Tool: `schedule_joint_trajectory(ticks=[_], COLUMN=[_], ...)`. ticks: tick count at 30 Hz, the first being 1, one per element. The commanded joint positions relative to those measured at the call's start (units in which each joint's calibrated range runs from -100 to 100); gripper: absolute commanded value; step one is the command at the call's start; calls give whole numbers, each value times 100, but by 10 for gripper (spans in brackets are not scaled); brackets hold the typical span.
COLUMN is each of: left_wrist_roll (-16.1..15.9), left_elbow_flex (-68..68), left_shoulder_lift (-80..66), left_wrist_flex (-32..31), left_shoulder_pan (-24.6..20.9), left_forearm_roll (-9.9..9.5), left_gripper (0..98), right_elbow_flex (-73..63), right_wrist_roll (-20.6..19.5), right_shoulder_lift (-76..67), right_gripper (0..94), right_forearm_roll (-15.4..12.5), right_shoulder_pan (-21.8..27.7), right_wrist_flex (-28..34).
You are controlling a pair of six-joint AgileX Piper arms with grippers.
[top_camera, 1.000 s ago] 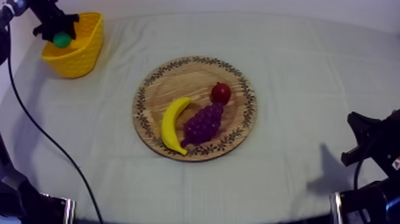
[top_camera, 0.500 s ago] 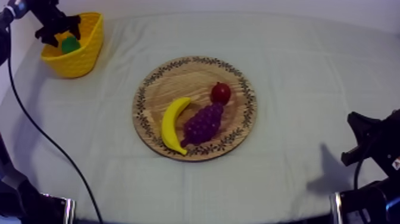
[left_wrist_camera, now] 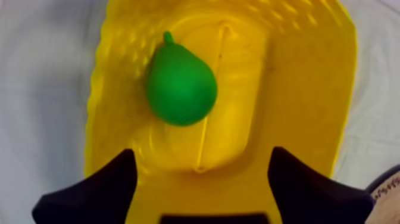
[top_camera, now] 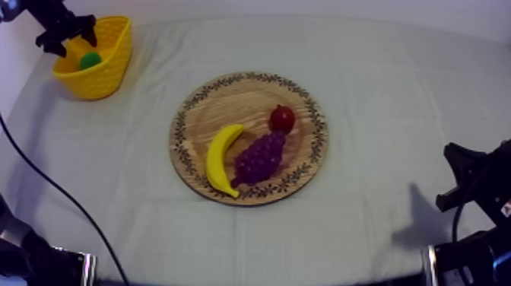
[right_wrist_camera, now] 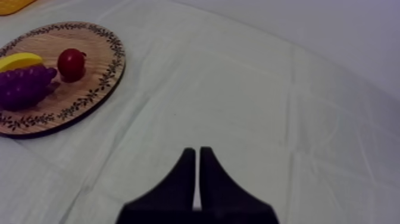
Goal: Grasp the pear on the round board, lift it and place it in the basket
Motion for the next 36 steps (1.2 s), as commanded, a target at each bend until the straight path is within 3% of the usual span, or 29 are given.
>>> schedule_joint_trajectory(ticks=[1,10,22,29,36], left_wrist_roll=[-17,-63,-32,165,383], left_elbow_flex=[351,1656,3509,4403,5764], left_shoulder_lift=[-381,-1787,-3799,-5058,-6673], left_wrist_flex=[-39,-360,-648,-808,-1996], left_shoulder_pan=[4,49,236,538,875], left_forearm_roll=[8,112,111,62,48], left_gripper=[689,440,54,5,1], right_elbow_flex=[-5,-5,-5,-5,-5], right_wrist_roll=[0,0,0,0,-2], right_shoulder_lift=[-4,-4,-4,-4,-4], right_gripper=[4,4,4,4,4], right_forearm_roll=[-1,-1,-1,-1,-1], right_shoulder_pan=[-2,-2,-2,-2,-2], right_wrist_flex=[2,2,2,2,2])
